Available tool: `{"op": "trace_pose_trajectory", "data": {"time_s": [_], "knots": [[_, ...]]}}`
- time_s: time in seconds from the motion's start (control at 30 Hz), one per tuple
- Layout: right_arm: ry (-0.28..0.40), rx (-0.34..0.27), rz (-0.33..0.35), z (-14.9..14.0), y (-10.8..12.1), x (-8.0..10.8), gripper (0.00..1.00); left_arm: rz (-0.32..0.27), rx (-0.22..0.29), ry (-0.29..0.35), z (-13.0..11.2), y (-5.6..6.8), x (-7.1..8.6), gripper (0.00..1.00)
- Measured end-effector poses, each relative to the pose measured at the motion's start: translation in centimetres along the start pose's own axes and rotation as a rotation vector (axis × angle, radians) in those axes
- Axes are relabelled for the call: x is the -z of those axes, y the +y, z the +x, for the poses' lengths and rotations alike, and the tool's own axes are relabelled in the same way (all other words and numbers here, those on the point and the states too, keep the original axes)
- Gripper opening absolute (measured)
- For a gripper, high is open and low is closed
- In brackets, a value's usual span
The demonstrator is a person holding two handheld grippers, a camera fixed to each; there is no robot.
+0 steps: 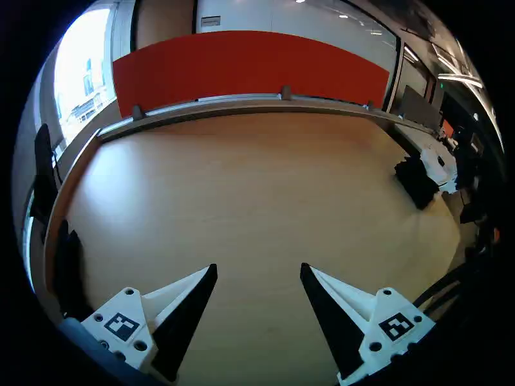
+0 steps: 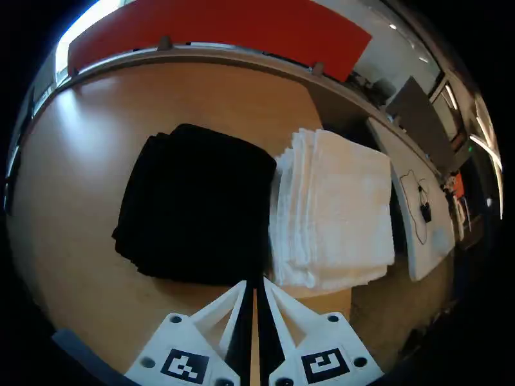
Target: Fold towel
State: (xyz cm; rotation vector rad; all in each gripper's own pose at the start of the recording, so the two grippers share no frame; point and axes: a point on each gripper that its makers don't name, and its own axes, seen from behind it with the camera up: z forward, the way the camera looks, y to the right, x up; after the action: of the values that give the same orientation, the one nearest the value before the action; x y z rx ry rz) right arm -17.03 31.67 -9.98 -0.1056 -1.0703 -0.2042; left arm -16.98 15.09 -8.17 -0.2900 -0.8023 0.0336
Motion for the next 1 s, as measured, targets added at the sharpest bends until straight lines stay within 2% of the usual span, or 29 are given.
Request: {"op": "trace_pose_trajectory", "data": {"time_s": [0.43, 0.6, 0.7, 0.87, 1.0], "knots": [[-0.016, -0.017, 0.003, -1.2, -0.6, -0.6, 0.05, -0.001, -0.005, -0.005, 0.1, 0.1, -0.1, 0.96], [-0.012, -0.022, -0.003, -1.3, -0.6, -0.3, 0.09, -0.001, 0.001, -0.002, 0.1, 0.0, 0.0, 0.96], [-0.009, -0.024, -0.008, -1.5, -0.6, -0.1, 0.19, 0.0, 0.004, -0.002, 0.0, -0.1, 0.0, 0.96], [-0.003, -0.025, -0.02, -2.0, -0.7, 0.4, 0.57, -0.003, 0.01, -0.001, -0.1, -0.1, 0.0, 0.95], [0.008, -0.028, -0.018, -2.2, -1.0, 0.8, 0.69, -0.006, 0.013, 0.0, -0.1, -0.1, 0.0, 0.96]]}}
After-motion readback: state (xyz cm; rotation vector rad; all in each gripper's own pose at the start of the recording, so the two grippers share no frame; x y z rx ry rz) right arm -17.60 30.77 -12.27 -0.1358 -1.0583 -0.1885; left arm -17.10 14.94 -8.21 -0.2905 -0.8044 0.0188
